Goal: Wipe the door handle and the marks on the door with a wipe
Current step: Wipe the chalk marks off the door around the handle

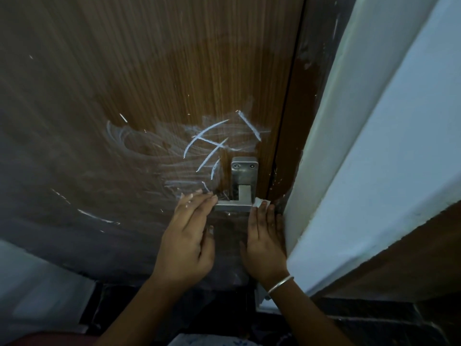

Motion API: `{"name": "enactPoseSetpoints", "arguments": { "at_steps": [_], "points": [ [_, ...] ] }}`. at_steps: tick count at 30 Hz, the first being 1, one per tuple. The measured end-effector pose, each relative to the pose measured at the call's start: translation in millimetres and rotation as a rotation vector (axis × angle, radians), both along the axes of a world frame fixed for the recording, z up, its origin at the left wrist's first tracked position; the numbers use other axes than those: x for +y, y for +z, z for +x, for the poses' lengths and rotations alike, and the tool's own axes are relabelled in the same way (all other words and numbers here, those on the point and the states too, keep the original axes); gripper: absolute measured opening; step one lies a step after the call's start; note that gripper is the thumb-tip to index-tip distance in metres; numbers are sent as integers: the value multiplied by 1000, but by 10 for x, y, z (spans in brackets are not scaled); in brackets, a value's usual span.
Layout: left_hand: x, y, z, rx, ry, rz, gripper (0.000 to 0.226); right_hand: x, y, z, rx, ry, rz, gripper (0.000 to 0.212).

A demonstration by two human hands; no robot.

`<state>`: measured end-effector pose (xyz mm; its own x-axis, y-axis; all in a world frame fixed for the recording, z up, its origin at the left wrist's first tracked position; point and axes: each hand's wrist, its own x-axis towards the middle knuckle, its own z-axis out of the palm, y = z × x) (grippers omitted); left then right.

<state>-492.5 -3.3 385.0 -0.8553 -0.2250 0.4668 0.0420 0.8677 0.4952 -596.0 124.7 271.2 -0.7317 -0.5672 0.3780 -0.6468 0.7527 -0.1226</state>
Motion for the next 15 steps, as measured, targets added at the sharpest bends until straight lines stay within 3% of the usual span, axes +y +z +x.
{"name": "enactPoseSetpoints", "arguments": {
  "at_steps": [8,12,15],
  "points": [
    [-41,11,73,17,-55,6,53,-95,-69,30,-21,4,89,90],
    [-109,31,122,55,-39,56,53,-263,-119,81,12,106,88,72],
    [-110,-34,186,56,-5,87,52,-333,-117,86,-15,155,72,72]
  ]
}}
